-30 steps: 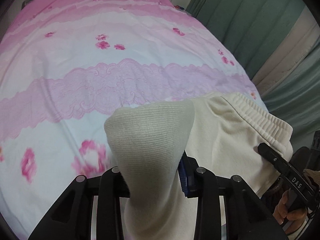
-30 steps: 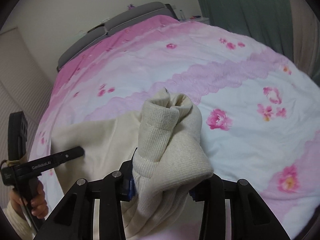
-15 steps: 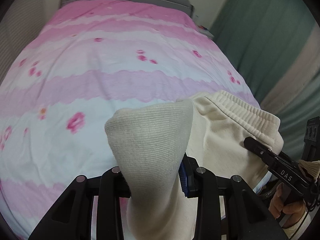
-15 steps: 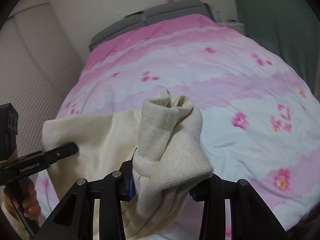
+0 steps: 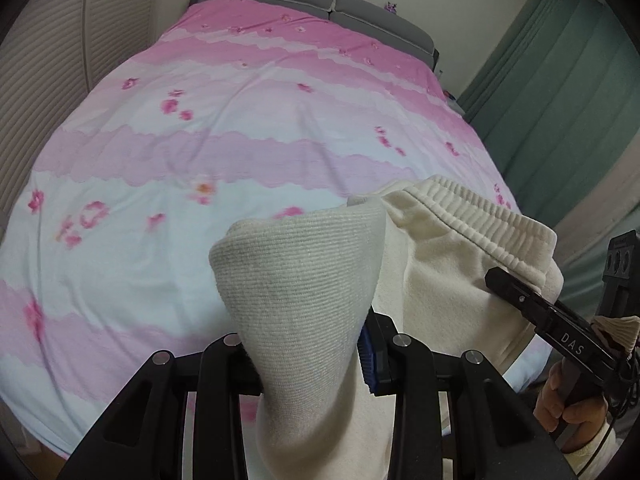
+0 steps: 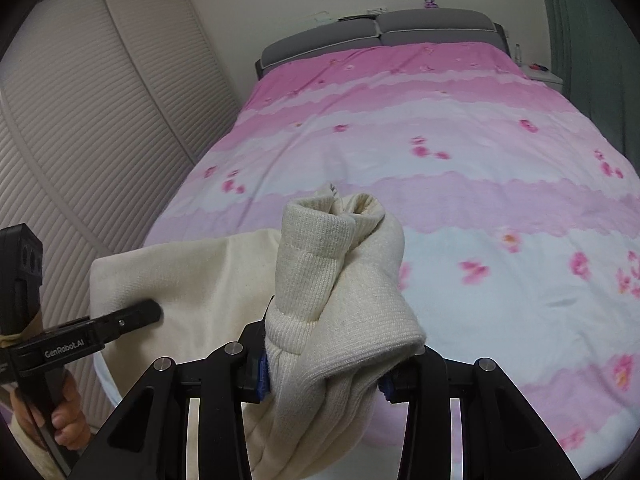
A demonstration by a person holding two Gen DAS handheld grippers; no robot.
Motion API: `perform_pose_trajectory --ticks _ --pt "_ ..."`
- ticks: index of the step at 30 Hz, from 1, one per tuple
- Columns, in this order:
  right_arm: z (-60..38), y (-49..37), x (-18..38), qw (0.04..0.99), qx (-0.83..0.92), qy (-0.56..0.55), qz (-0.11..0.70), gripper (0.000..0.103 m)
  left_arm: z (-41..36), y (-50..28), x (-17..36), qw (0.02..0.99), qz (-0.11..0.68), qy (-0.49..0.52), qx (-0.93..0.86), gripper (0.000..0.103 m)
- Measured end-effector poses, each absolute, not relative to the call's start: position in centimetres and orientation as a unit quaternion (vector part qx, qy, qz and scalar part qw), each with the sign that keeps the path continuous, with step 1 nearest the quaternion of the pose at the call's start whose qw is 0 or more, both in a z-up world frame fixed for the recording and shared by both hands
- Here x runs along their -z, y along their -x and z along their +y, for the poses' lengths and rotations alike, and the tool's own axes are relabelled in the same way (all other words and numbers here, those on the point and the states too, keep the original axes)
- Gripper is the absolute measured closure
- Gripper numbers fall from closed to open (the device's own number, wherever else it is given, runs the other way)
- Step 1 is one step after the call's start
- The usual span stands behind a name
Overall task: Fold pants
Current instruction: 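Lift the bundle with both grippers and carry it toward the bed corner, then lower the bundle onto the bed and open both grippers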
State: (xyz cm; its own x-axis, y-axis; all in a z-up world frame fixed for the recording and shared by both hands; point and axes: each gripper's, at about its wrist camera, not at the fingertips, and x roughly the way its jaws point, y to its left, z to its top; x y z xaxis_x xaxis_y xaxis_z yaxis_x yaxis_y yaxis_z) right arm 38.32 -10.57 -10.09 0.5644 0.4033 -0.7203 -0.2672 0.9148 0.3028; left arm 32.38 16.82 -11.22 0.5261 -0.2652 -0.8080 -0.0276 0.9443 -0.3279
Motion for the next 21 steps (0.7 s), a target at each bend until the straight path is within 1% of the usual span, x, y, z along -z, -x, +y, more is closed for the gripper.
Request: perform_pose_trajectory --ticks 4,8,10,16,21 --pt "-3.9 -37.0 10.6 0.877 -0.176 -0.086 0.44 0.063 24.3 -31.9 12.2 0.85 0.497 0.145 0.095 0.069" --pt "3.0 -36.6 12.4 0.865 -0.157 -0.126 0.46 0.062 31.4 -32.5 13.6 0.84 0.516 0.14 0.093 0.069" --pt "6.4 -36.8 13.4 0.86 -0.156 -0.127 0.469 0.062 34.0 -33.0 13.9 0.841 0.518 0.132 0.089 0.069" --pt "15.0 -39.0 17.2 0.837 -0.151 -0.145 0.505 0.063 42.9 -37.6 16.3 0.841 0.522 0.11 0.086 0.069" --pt "20.3 -42.1 19.7 0.837 -0.145 -0.146 0.507 0.063 46.9 -42.3 18.7 0.841 0.525 0.083 0.1 0.069"
